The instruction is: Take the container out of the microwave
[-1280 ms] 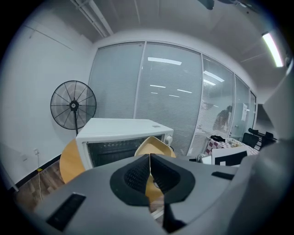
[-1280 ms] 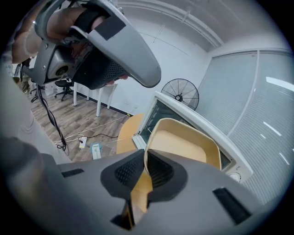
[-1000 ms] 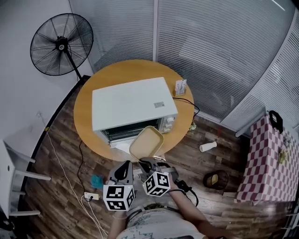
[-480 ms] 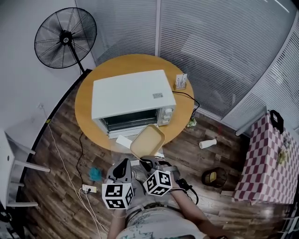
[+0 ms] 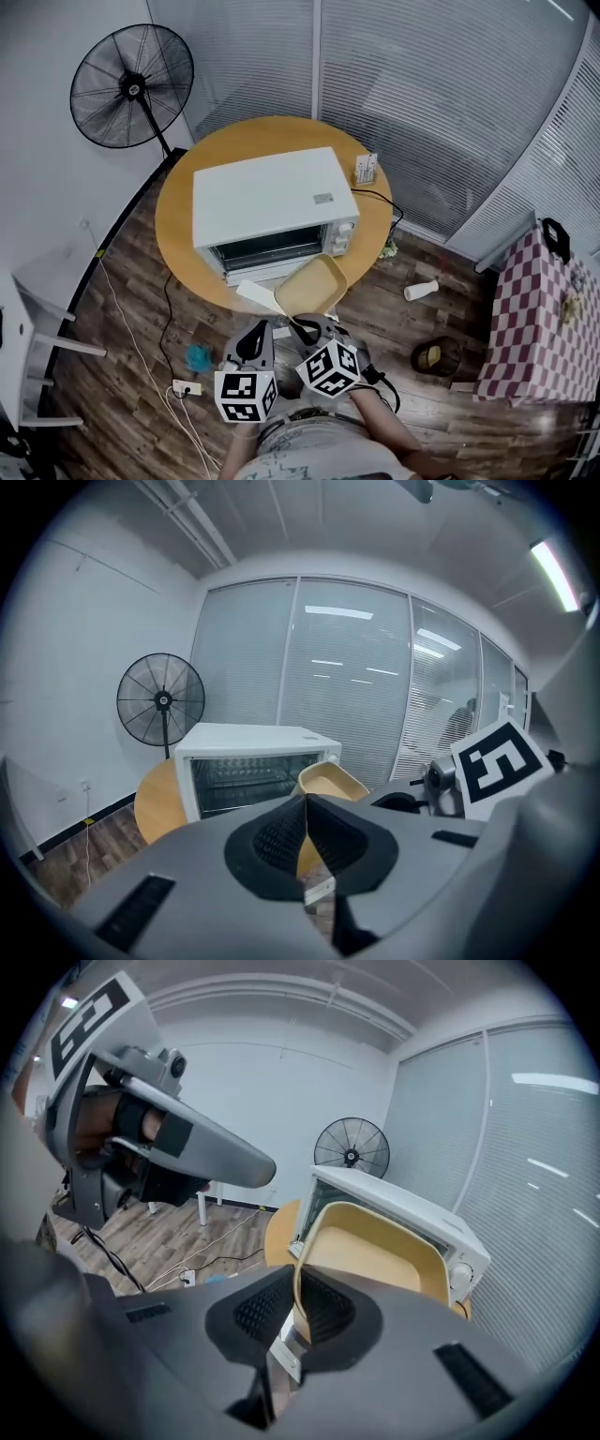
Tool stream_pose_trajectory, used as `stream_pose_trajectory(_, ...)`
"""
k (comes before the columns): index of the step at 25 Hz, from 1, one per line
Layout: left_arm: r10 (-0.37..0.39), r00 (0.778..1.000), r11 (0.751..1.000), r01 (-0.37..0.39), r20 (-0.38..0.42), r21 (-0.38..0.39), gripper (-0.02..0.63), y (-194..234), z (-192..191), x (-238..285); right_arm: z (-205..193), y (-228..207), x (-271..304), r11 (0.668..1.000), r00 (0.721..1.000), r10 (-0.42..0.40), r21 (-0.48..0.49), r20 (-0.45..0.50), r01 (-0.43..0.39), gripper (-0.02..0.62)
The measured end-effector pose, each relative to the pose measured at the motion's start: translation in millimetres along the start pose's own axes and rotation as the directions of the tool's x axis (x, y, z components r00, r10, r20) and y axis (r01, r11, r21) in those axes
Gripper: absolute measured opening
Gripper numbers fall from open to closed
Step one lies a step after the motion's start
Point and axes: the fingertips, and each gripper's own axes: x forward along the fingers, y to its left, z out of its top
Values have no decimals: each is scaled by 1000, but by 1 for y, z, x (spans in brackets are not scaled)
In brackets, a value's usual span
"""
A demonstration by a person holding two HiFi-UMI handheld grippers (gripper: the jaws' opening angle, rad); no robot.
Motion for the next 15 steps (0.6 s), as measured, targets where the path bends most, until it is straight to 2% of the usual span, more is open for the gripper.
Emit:
stream_pose_trajectory(7, -36, 999, 997, 35, 9, 73, 14, 7, 3, -4, 14, -1, 1, 995, 999, -46, 93, -7, 47, 15)
stream_pose_trajectory(15, -75, 997, 991, 74, 4, 113, 15, 13, -3, -12, 24, 13, 1, 990, 998, -57, 127, -25, 60, 15)
